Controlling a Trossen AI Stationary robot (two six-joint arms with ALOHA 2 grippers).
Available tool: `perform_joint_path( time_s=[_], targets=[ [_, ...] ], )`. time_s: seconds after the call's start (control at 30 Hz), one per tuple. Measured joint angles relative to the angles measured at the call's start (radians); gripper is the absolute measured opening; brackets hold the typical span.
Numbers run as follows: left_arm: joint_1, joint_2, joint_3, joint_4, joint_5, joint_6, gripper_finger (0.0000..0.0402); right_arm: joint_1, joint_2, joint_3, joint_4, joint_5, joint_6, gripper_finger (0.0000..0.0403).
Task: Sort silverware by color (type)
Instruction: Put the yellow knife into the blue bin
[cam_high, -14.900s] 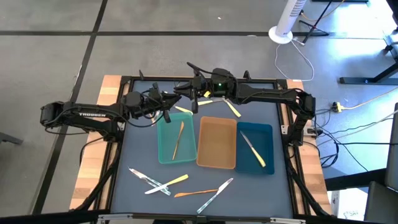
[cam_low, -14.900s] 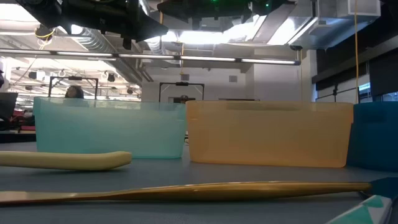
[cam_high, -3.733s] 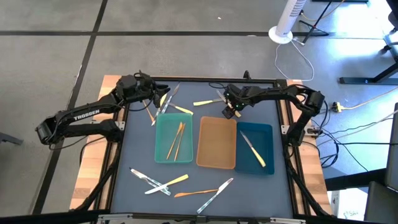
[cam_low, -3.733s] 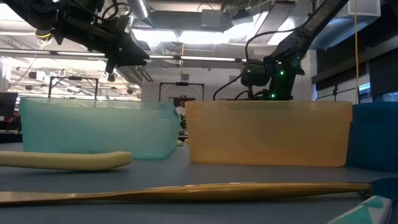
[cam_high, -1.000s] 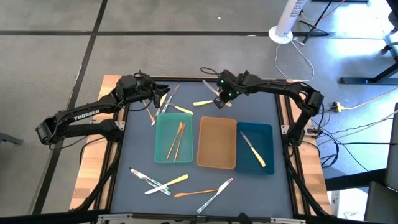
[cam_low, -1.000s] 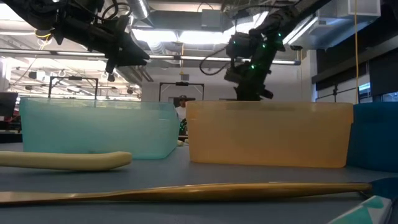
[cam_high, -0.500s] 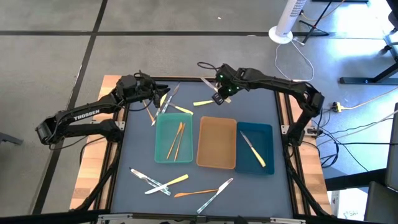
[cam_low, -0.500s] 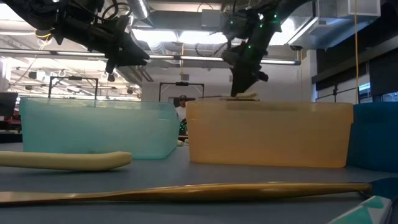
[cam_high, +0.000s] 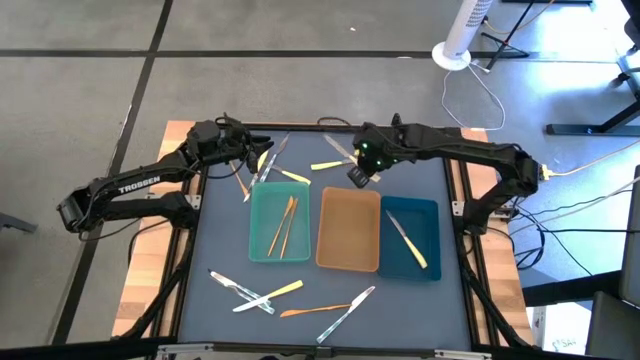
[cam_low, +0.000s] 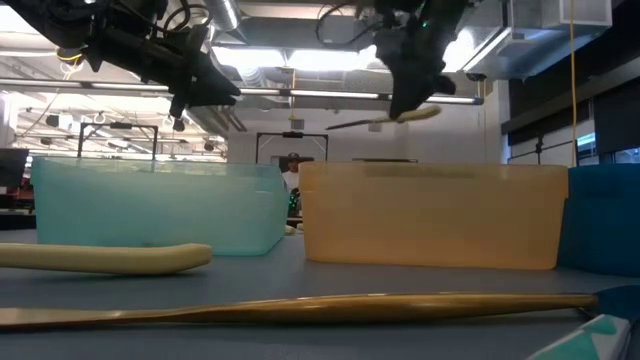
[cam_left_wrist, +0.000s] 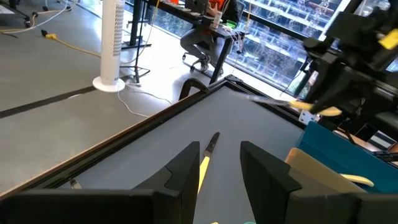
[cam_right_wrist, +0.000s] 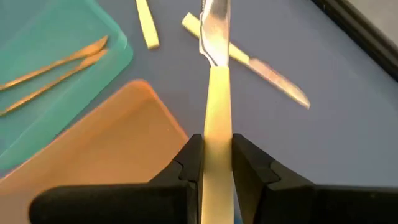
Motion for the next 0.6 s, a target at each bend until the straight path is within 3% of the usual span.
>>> perform_joint_path(
  time_s=[0.37, 0.6],
  targets=[
    [0.000, 0.000, 0.000, 0.000, 0.000, 0.000, 0.0110, 0.168, -0.010, -0.037, -0.091, 0.020, 0.233, 0.0051],
    [0.000, 0.000, 0.000, 0.000, 0.000, 0.000, 0.0110, 0.291, -0.020, -0.037, -0.180, 0.091, 0.404, 0.0051]
  ],
)
